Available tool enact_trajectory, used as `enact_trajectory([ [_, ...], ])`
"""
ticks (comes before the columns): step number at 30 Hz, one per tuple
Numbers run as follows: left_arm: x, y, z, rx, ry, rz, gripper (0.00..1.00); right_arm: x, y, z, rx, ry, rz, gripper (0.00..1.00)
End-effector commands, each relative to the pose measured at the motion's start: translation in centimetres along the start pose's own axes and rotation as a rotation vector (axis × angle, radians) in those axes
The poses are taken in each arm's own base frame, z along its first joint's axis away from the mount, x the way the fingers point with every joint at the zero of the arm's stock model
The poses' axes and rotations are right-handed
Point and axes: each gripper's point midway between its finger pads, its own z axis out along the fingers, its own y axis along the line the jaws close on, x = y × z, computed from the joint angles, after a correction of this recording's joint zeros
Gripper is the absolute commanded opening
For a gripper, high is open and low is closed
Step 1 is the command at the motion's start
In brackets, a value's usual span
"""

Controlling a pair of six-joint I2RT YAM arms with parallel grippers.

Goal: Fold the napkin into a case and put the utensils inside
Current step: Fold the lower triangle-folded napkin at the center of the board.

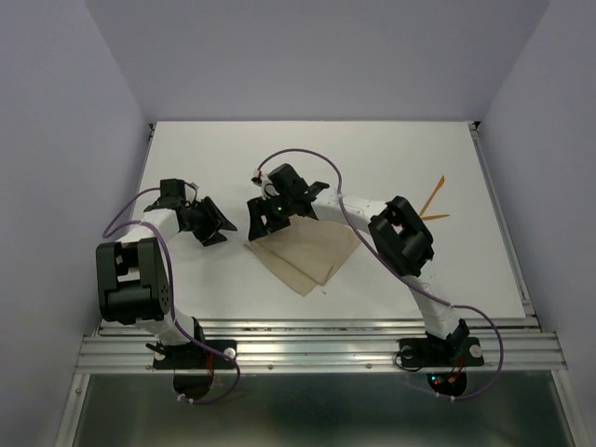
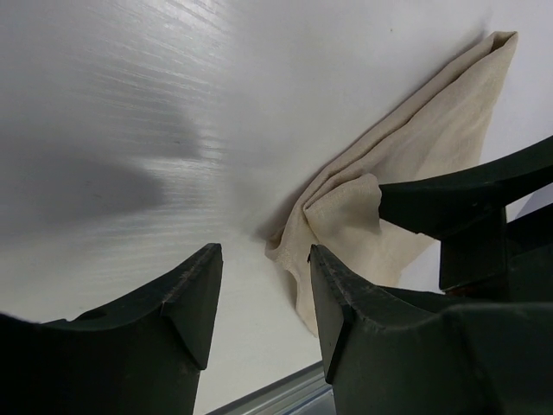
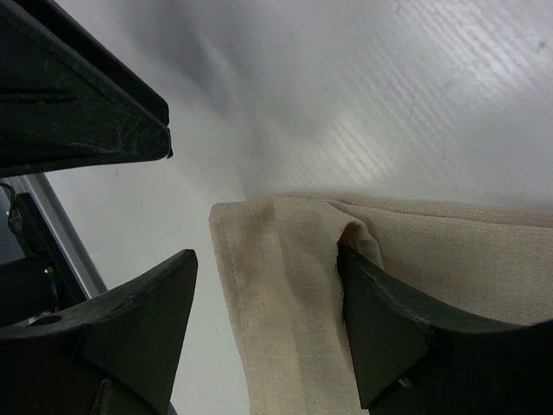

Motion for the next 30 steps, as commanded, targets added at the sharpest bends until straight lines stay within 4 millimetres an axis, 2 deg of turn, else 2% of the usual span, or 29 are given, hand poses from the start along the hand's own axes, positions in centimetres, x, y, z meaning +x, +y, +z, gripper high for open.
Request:
enact_trajectory([
  [1,-1.9,-2.2,-2.3,0.034,-0.070,0.029,0.55,-1.0,3.8,-1.1,-0.075,-0.040,-0.079,0.71],
  [6,-4.4,-3.4,-4.9,0.031,-0.162,0.041,0.55,-0.3,6.3,-1.7,-0.113,-0.027,-0.105,0.70],
  [7,-4.6,-3.5,-5.3,0.030,-0.166,0.038,0.55,0.4,7.7,-1.5,-0.129,-0.014,-0.125,0.70],
  [10,-6.0,-4.0,-6.9,0.034,-0.210,0.038,0.55,1.1,10.1,-1.8,-0.131,-0.014,-0.164,0.70],
  [13,-6.9,-3.8,-7.7,0.031,-0.233,0.042,0.55,0.9,11.5,-2.2,-0.126,-0.030,-0.173,0.70],
  [22,-6.5,-2.8,-7.8,0.019,-0.224,0.031,0.55,-0.8,11.4,-3.7,-0.046,-0.065,-0.171,0.70],
  [25,-6.4,-2.5,-7.7,0.018,-0.224,0.029,0.55,0.5,10.4,-3.6,0.024,0.013,-0.162,0.70],
  [28,-6.5,-2.5,-7.5,0.024,-0.222,0.029,0.55,0.7,9.3,-4.1,0.088,0.001,-0.159,0.70],
  [30,-6.2,-2.4,-7.1,0.029,-0.202,0.033,0.55,0.5,9.1,-5.2,0.120,-0.044,-0.139,0.70],
])
